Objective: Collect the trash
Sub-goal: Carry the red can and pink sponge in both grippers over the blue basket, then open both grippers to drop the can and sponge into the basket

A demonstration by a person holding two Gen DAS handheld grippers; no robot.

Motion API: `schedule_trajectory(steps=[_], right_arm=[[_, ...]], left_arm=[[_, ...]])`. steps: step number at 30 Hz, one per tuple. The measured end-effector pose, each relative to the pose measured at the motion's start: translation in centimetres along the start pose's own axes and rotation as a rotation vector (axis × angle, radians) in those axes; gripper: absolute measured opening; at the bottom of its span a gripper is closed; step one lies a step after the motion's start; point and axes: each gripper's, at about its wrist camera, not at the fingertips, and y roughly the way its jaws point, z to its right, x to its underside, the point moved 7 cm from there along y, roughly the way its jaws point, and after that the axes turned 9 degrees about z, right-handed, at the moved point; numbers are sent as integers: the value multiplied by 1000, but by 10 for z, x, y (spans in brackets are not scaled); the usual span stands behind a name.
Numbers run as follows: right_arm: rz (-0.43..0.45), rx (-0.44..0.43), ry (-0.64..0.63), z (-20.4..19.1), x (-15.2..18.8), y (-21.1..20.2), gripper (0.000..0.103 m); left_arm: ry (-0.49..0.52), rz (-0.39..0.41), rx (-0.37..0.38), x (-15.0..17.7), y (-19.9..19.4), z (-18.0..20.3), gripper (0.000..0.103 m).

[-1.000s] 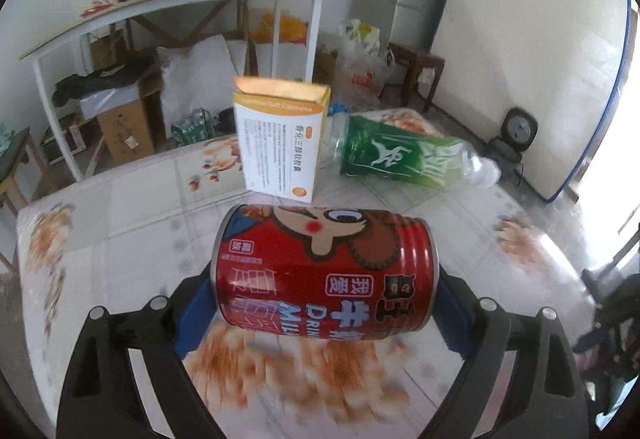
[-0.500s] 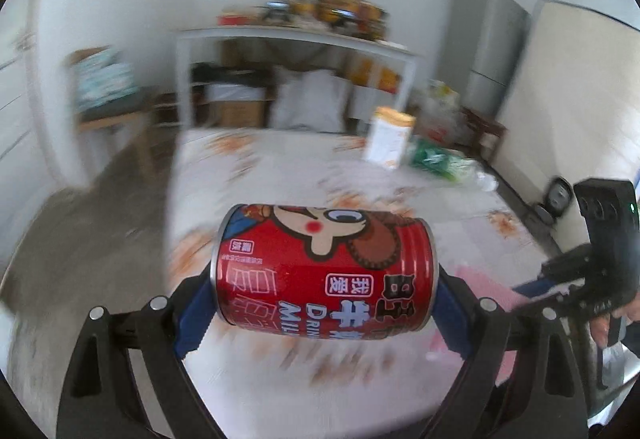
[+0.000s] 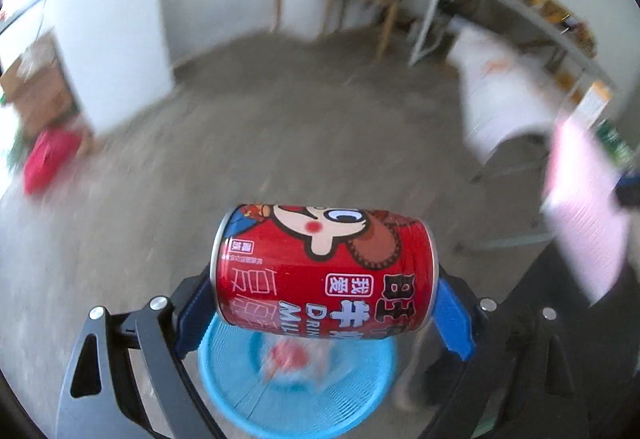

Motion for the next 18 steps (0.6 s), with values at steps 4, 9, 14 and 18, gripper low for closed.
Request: schedule_trajectory(steps=[4, 9, 14, 18], right_arm=[[-62, -12, -9, -19, 9, 45, 25], [-123, -13, -4, -28, 15, 87, 25], [-163, -3, -8, -32, 22, 105, 25], [-193, -1, -13, -37, 29, 118, 25]], left_arm=[[-27, -131, -30, 76, 45, -23, 89], [11, -234, -73, 130, 87, -25, 90], [-9, -253, -86, 152, 97, -29, 98], [-27, -247, -74, 152, 95, -32, 98]])
